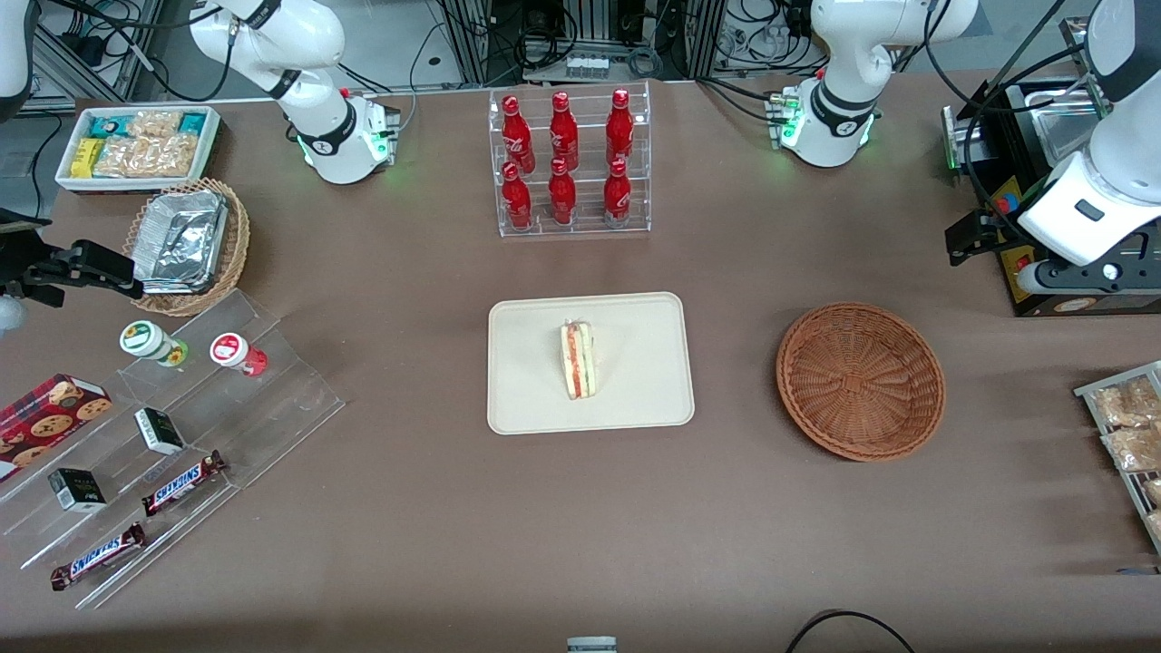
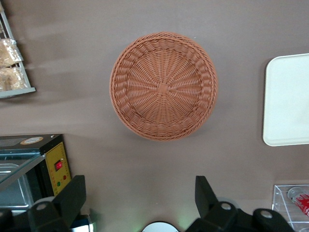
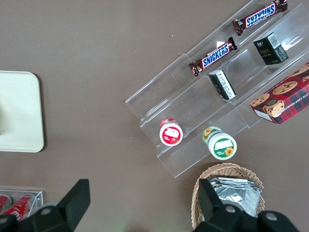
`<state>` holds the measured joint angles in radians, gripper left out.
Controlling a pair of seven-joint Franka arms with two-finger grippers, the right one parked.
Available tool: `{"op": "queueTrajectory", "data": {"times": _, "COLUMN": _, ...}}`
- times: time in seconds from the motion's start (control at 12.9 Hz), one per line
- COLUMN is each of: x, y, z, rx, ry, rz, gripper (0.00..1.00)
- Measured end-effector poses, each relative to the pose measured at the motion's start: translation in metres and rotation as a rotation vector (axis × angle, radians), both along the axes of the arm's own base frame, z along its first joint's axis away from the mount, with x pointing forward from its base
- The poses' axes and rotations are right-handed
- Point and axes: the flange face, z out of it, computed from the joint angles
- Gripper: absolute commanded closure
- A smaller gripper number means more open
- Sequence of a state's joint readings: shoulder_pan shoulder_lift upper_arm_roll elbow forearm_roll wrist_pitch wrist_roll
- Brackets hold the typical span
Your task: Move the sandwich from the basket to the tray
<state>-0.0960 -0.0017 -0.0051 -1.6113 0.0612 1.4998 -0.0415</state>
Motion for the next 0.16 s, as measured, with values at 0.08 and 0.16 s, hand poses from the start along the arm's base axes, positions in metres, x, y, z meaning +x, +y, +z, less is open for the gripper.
{"op": "queueTrajectory", "data": {"times": 0.08, "x": 0.0003, "y": -0.0007, "z": 0.0, "rx": -0.002, "ry": 0.0, "rz": -0.001, "gripper": 0.0}}
{"op": "queueTrajectory", "data": {"times": 0.16, "x": 0.0011, "y": -0.0011, "z": -0.0001, "rx": -0.004, "ry": 0.0, "rz": -0.001, "gripper": 0.0}}
